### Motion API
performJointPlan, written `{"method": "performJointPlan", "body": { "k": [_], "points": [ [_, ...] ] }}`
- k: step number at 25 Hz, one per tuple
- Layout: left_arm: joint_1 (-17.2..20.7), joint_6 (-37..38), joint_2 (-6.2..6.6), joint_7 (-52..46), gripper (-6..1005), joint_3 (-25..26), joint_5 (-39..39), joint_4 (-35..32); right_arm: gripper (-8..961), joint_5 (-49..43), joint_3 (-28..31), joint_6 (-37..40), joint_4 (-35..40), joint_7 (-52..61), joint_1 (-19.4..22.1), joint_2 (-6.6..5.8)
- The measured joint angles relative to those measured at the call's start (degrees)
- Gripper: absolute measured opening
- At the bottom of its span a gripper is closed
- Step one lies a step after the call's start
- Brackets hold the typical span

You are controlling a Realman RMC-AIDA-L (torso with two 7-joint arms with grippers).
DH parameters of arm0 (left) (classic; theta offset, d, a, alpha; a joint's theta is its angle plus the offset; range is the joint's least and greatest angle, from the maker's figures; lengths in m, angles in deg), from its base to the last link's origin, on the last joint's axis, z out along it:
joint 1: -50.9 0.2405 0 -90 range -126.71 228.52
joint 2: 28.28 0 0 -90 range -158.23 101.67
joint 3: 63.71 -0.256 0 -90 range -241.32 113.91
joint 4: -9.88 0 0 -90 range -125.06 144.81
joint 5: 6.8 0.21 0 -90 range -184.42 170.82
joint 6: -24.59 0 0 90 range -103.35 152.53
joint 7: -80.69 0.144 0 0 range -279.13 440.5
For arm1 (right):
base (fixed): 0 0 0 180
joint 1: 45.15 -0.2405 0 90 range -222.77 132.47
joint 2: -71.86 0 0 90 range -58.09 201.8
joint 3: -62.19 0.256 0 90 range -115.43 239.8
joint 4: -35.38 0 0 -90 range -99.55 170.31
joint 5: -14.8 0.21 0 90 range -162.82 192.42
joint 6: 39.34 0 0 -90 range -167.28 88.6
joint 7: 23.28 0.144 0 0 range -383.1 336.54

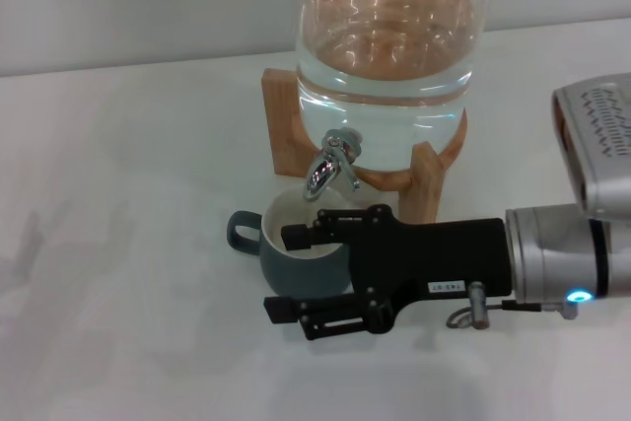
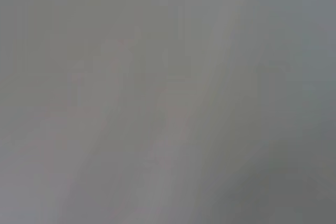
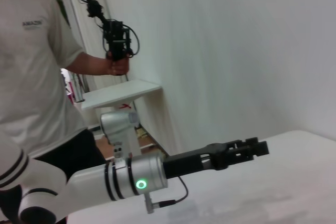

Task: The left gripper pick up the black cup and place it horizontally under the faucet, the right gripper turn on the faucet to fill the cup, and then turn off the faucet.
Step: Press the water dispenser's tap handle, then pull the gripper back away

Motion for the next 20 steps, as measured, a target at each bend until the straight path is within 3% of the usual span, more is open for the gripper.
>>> {"method": "performJointPlan", "body": {
  "k": [20],
  "points": [
    [0.3,0.1,0.09,0.0,651,-0.1,0.0,0.2,790,1.1,1.9,4.3,-0.3,1.1,0.3,-0.08]
  ]
}}
